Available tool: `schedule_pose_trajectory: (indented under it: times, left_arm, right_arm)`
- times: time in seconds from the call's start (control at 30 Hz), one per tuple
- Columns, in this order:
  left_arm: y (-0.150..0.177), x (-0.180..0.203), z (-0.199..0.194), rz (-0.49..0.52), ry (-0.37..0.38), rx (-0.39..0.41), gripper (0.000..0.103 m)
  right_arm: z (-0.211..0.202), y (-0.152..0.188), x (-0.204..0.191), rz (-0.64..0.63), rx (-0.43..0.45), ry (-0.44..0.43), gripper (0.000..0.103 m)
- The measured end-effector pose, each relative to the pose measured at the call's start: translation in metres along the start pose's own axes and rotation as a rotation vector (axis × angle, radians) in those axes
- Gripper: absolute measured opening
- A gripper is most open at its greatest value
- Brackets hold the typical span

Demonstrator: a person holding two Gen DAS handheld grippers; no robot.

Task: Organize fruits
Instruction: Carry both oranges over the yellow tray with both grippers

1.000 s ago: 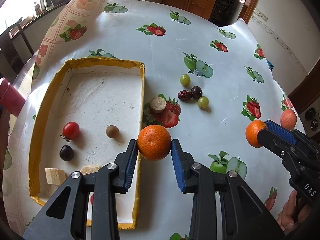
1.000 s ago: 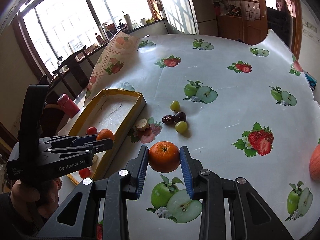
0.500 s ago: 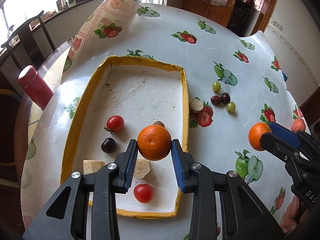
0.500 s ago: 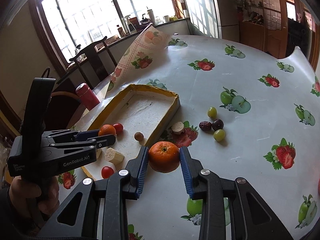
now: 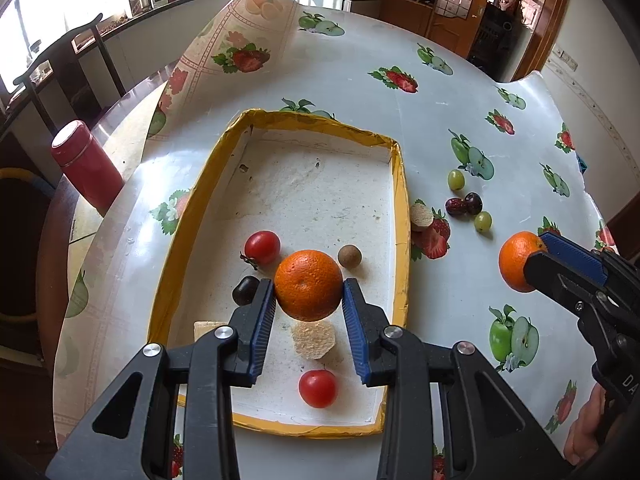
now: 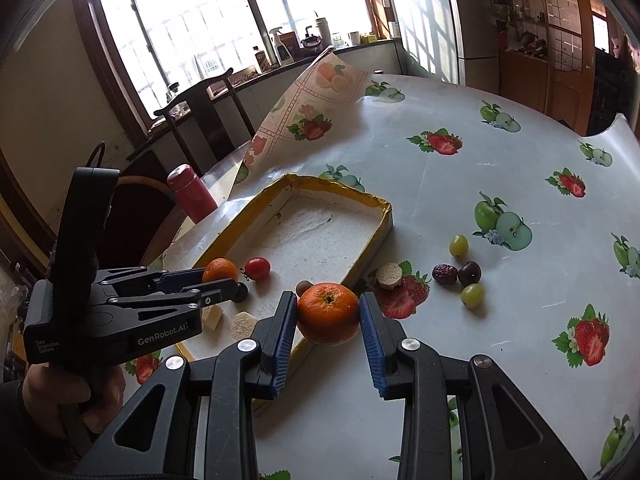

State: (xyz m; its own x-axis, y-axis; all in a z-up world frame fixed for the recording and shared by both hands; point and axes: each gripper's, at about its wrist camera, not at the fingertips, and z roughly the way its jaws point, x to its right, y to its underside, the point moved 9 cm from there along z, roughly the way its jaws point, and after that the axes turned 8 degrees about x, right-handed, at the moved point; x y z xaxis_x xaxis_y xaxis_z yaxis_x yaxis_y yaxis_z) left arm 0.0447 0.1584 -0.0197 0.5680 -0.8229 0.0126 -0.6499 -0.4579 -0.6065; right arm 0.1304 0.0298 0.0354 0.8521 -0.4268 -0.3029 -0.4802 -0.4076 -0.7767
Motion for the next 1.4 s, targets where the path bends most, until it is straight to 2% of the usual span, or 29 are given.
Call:
schedule_pose_trajectory:
  times: [0.67, 0.83, 1.03, 1.1, 1.2, 1.4]
  left_arm:
    - [-0.015, -0.018, 0.014, -0.004, -0.022, -0.002, 0.032]
    - [-0.025, -0.024, 0.022, -0.02, -0.019, -0.005, 0.032]
    - [-0.064, -0.029, 0.035, 0.007, -0.017, 0.032, 0.032]
    - [-0.068, -0.032, 0.047, 0.011, -0.03, 0.016, 0.032]
    - [-0.062, -0.037, 0.065, -0.005, -0.027, -0.022, 0.032]
    - [-0.042, -0.042, 0.096, -0.026, -0.03, -0.082, 0.032]
  right_arm:
    - [0.031, -0.032, -0.015, -0.033, 0.016, -0.036, 0.033]
    - [0.044, -0.05, -0.017, -0.04, 0.028, -0.042, 0.033]
    - [0.066, -0.096, -0.014, -0.034, 0.07, -0.046, 0.033]
    - [0.078, -0.101, -0.013, -0.04, 0.058, -0.045, 0.033]
    - [0.104, -0.085, -0.011, -0.034, -0.013, -0.045, 0.033]
    - [0.146, -0.031, -0.015, -0.071, -0.136, -0.05, 0.033]
